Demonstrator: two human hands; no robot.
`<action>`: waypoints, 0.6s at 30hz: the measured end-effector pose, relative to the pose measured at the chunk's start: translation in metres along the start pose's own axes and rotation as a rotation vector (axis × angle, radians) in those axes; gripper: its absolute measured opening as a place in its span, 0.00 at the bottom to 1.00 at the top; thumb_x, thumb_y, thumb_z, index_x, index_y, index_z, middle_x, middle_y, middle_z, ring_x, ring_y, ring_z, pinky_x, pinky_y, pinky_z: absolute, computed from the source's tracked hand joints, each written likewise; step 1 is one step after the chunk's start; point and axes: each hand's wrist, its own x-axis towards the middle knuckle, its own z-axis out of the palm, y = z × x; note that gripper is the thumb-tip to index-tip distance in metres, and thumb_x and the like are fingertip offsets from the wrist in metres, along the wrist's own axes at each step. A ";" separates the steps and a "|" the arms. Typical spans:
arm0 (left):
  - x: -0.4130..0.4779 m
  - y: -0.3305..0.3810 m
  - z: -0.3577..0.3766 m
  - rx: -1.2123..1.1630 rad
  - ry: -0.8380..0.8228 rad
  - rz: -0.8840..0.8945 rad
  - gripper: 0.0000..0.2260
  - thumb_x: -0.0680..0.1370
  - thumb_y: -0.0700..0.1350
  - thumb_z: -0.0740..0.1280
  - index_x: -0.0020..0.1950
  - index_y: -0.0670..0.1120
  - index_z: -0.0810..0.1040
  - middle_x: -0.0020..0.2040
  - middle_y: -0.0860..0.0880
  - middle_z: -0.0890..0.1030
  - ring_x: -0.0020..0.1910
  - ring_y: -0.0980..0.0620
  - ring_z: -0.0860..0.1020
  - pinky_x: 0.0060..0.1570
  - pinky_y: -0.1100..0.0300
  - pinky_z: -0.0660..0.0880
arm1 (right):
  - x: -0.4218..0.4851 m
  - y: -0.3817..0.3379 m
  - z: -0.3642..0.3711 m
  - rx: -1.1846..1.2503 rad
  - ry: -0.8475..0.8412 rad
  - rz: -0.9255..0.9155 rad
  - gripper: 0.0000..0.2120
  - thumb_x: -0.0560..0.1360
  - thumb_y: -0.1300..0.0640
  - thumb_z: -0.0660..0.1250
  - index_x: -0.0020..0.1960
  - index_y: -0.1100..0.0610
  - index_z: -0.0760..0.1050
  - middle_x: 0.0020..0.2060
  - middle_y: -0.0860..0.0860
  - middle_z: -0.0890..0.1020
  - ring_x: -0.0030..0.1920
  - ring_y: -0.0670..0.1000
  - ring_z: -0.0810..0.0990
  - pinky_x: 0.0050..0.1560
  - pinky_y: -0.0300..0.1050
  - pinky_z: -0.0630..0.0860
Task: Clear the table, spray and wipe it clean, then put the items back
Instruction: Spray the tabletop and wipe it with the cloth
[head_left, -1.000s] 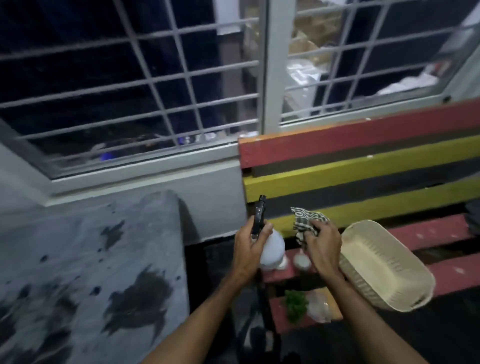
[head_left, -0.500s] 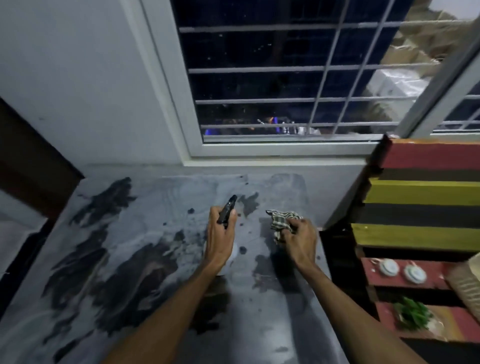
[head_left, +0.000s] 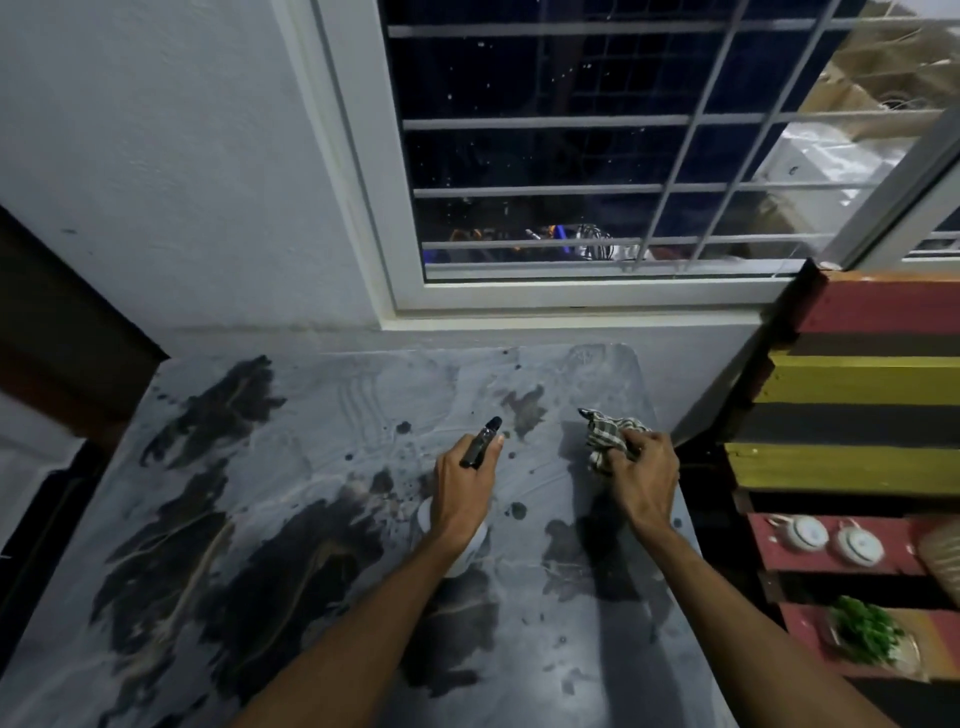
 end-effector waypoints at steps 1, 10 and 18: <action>0.001 0.000 0.004 0.010 0.001 0.010 0.16 0.80 0.52 0.70 0.36 0.45 0.75 0.28 0.53 0.70 0.26 0.58 0.69 0.28 0.66 0.64 | 0.004 -0.002 -0.002 0.008 0.007 0.000 0.15 0.70 0.64 0.70 0.56 0.60 0.83 0.54 0.60 0.79 0.56 0.61 0.77 0.59 0.48 0.70; 0.016 0.014 0.044 0.156 -0.027 -0.053 0.24 0.79 0.51 0.72 0.28 0.46 0.66 0.24 0.50 0.65 0.22 0.55 0.64 0.26 0.60 0.60 | 0.055 0.023 0.019 -0.005 0.026 0.038 0.15 0.73 0.63 0.68 0.58 0.60 0.81 0.59 0.59 0.75 0.57 0.61 0.75 0.60 0.48 0.69; 0.043 0.008 0.038 0.117 0.025 -0.062 0.19 0.79 0.48 0.71 0.31 0.42 0.76 0.25 0.45 0.73 0.24 0.51 0.70 0.28 0.57 0.65 | 0.073 0.021 0.092 -0.138 -0.175 -0.135 0.12 0.79 0.58 0.64 0.61 0.57 0.77 0.72 0.58 0.68 0.69 0.61 0.67 0.70 0.56 0.66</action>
